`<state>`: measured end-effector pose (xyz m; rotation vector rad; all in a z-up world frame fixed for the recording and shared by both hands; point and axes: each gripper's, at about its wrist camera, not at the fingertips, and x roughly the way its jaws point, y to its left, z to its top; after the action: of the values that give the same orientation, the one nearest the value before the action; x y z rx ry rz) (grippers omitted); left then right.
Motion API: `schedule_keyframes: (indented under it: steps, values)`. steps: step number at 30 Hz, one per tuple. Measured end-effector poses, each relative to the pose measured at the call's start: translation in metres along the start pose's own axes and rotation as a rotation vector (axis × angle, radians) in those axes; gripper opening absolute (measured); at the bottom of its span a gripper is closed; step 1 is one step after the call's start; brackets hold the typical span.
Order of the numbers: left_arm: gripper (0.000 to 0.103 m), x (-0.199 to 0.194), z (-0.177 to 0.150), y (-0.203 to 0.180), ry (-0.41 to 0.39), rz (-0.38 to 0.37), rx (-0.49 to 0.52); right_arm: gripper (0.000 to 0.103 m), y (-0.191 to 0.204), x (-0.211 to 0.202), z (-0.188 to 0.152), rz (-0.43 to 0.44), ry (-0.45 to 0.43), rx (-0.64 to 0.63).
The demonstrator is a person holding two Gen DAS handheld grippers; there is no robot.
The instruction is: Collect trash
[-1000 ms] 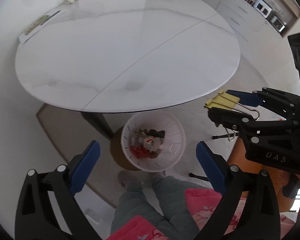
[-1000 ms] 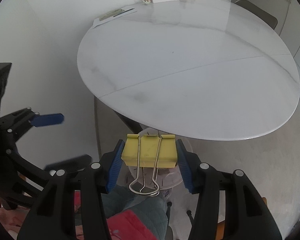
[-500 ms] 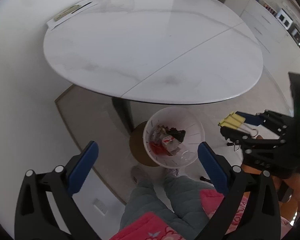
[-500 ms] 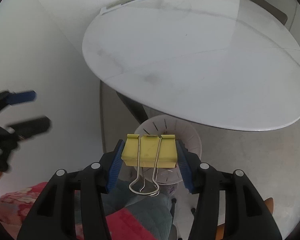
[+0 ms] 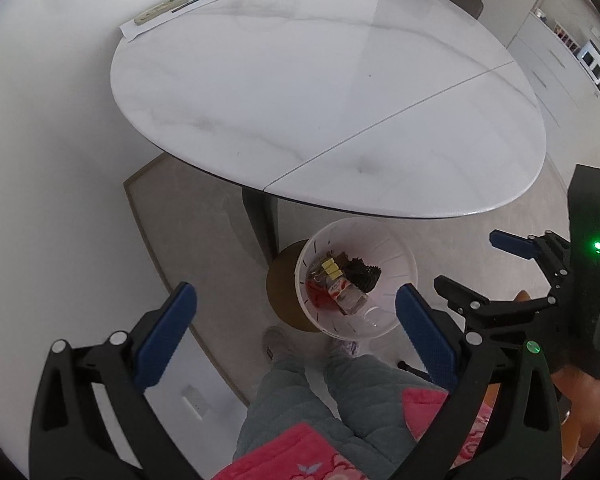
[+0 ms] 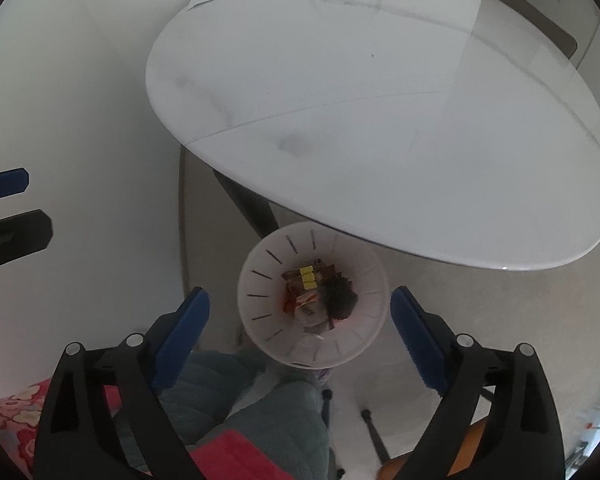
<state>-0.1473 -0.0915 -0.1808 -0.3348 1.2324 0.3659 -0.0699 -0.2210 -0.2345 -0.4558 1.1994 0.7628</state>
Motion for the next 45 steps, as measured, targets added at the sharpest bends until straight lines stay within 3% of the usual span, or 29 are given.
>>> schedule_keyframes:
  steps: [4, 11, 25, 34, 45]
  values:
    - [0.095, -0.004, 0.002, -0.004, -0.005, 0.009, -0.022, 0.098, 0.002, -0.009, 0.006, -0.014, 0.001, -0.011]
    - [0.095, -0.030, 0.016, -0.016, -0.080, 0.028, -0.052, 0.101, -0.001, -0.044, 0.024, -0.029, -0.041, -0.012]
    - [0.095, -0.108, 0.100, -0.081, -0.320, 0.023, 0.062, 0.101, -0.067, -0.130, 0.078, -0.149, -0.218, 0.120]
    - [0.095, -0.153, 0.134, -0.128, -0.473, 0.020, 0.128, 0.101, -0.109, -0.188, 0.103, -0.216, -0.350, 0.176]
    - [0.095, -0.174, 0.160, -0.159, -0.533, -0.018, 0.123, 0.101, -0.148, -0.222, 0.118, -0.262, -0.435, 0.216]
